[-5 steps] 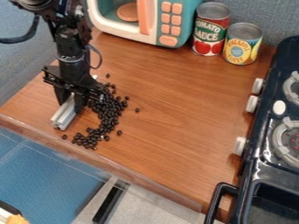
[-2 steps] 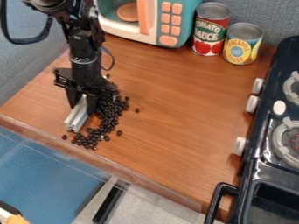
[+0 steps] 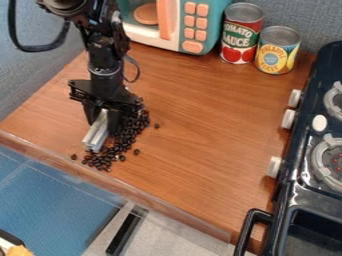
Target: Sweep into pile
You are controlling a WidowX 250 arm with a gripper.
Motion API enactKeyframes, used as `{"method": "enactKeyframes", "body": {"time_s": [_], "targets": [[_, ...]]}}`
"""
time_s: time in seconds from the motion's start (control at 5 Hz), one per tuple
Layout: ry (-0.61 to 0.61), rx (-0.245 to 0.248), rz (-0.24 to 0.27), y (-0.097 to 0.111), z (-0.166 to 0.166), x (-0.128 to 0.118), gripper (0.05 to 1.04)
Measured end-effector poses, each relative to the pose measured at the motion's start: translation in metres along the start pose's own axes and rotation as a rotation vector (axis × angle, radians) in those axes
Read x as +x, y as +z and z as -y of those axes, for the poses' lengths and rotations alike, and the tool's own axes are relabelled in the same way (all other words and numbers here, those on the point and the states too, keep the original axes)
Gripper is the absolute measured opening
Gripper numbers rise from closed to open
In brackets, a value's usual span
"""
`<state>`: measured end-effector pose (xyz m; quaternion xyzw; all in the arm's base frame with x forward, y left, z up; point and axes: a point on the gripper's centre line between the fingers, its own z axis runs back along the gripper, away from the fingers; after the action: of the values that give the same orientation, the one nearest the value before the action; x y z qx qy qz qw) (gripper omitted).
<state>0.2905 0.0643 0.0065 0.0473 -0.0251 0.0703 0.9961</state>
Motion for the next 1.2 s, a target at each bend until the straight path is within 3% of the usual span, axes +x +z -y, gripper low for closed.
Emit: {"method": "enactKeyframes", "body": {"time_s": [0.4, 1.0, 1.2], "targets": [[-0.010, -0.018, 0.029, 0.002, 0.016, -0.002, 0.384], [-0.037, -0.083, 0.006, 0.006, 0.058, -0.011, 0.384], [-0.034, -0.084, 0.005, 0.006, 0.060, -0.012, 0.384]]}}
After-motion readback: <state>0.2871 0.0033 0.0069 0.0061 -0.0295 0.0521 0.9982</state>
